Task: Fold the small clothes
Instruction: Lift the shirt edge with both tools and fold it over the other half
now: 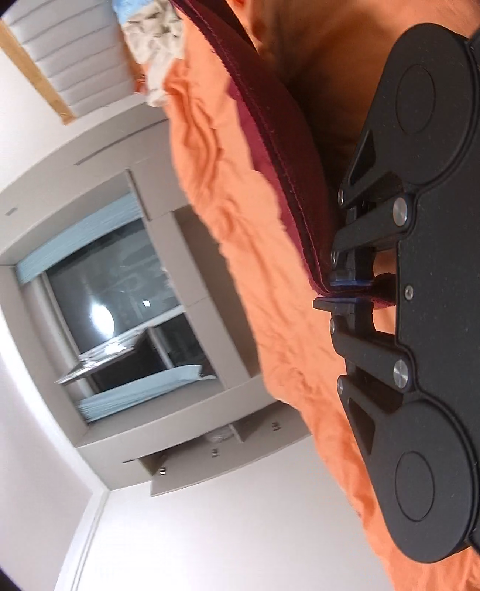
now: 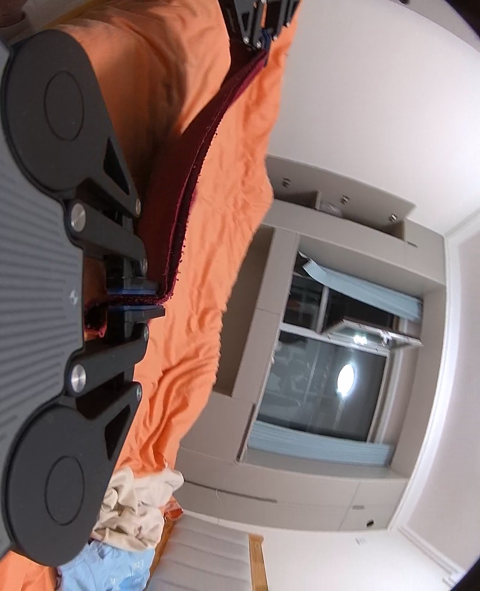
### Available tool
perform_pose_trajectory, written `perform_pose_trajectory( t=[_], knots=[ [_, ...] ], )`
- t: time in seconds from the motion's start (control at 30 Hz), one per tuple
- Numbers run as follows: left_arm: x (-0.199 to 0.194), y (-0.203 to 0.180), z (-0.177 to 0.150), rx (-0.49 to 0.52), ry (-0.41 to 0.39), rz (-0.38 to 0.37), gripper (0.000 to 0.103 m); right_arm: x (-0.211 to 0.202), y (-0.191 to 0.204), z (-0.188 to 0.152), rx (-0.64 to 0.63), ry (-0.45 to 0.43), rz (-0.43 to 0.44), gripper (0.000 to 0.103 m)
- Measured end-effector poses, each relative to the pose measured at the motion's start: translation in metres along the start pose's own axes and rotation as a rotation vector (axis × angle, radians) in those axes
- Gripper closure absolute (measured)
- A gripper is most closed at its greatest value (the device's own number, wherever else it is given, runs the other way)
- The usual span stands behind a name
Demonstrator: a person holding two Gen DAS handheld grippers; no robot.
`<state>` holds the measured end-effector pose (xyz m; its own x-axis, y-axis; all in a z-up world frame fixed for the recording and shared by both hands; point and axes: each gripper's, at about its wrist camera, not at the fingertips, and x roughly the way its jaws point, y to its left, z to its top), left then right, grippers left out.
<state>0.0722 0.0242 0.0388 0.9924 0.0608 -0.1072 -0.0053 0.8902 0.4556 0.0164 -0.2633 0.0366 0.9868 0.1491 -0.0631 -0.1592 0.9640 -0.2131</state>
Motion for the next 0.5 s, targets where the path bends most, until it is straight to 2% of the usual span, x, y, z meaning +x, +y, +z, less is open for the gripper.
perform_pose_trajectory(
  t=[0.23, 0.37, 0.5],
  knots=[
    [-0.059, 0.000, 0.021, 0.021, -0.115, -0.017, 0.098, -0.059, -0.017, 0.020, 0.024, -0.097, -0.018, 0.097],
    [-0.103, 0.007, 0.031, -0.015, -0.138, -0.045, 0.098, -0.098, -0.020, 0.032, 0.028, -0.147, -0.025, 0.097],
    [-0.141, 0.010, 0.042, -0.010, -0.194, -0.038, 0.098, -0.117, -0.025, 0.042, 0.042, -0.173, -0.029, 0.097]
  ],
)
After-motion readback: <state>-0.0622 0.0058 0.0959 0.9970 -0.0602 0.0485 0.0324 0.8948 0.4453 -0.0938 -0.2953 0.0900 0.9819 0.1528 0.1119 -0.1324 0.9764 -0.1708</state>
